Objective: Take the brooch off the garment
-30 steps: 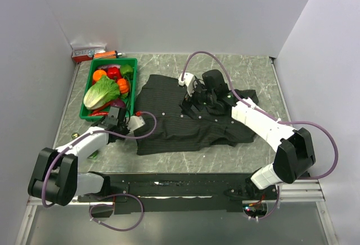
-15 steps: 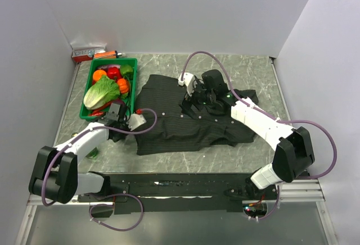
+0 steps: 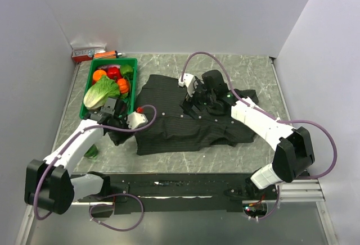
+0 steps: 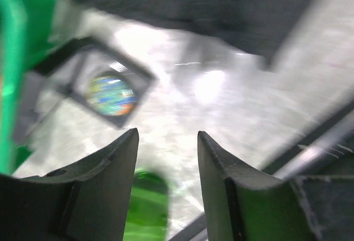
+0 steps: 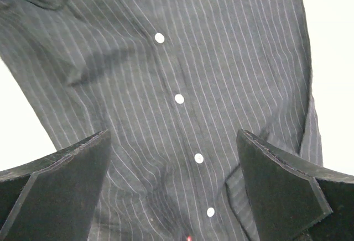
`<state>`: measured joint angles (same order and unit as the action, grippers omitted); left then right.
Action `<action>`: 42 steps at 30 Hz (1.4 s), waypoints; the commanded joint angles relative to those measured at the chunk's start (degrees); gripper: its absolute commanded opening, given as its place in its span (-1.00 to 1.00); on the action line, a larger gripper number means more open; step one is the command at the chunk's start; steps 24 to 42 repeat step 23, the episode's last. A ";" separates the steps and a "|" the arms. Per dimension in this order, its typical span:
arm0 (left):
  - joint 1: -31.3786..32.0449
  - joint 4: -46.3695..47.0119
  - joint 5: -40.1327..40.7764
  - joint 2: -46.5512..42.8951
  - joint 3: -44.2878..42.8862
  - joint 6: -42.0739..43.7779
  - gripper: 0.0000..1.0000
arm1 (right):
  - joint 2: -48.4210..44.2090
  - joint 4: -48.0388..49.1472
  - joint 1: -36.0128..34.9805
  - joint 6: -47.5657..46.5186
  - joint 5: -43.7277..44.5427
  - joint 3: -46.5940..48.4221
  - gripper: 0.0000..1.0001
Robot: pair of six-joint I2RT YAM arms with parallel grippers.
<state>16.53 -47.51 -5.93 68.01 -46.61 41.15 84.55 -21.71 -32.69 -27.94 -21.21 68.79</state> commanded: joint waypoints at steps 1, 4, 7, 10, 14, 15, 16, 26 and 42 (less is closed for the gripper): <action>0.78 -9.45 -16.46 -3.14 -4.80 2.37 0.06 | -2.29 -0.26 1.05 4.20 7.66 2.92 1.00; 1.13 -3.66 -23.14 -1.31 -12.17 -5.70 0.36 | -1.24 -0.17 0.87 9.65 18.54 6.16 1.00; 1.13 4.16 -24.56 2.03 -22.17 -18.33 0.63 | -0.62 3.50 0.61 14.24 36.91 9.60 0.99; -0.18 9.69 -20.53 4.15 -27.81 -23.55 0.99 | 0.52 6.32 1.22 13.10 48.17 14.16 0.99; -5.18 14.36 -17.01 5.38 -33.89 -26.98 0.99 | 0.70 10.97 4.47 11.43 53.72 20.93 1.00; -8.50 15.85 -17.09 5.90 -35.03 -28.30 0.99 | 0.44 12.47 5.52 10.46 54.43 22.42 1.00; -10.28 17.26 -17.53 6.26 -37.22 -31.53 0.99 | 0.18 14.31 5.79 8.45 56.09 23.04 1.00; -22.67 26.23 -16.75 12.49 -50.84 -47.81 0.99 | -2.37 26.80 7.99 0.53 55.75 29.46 1.00; -22.67 26.23 -16.75 12.49 -50.84 -47.81 0.99 | -2.37 26.80 7.99 0.53 55.75 29.46 1.00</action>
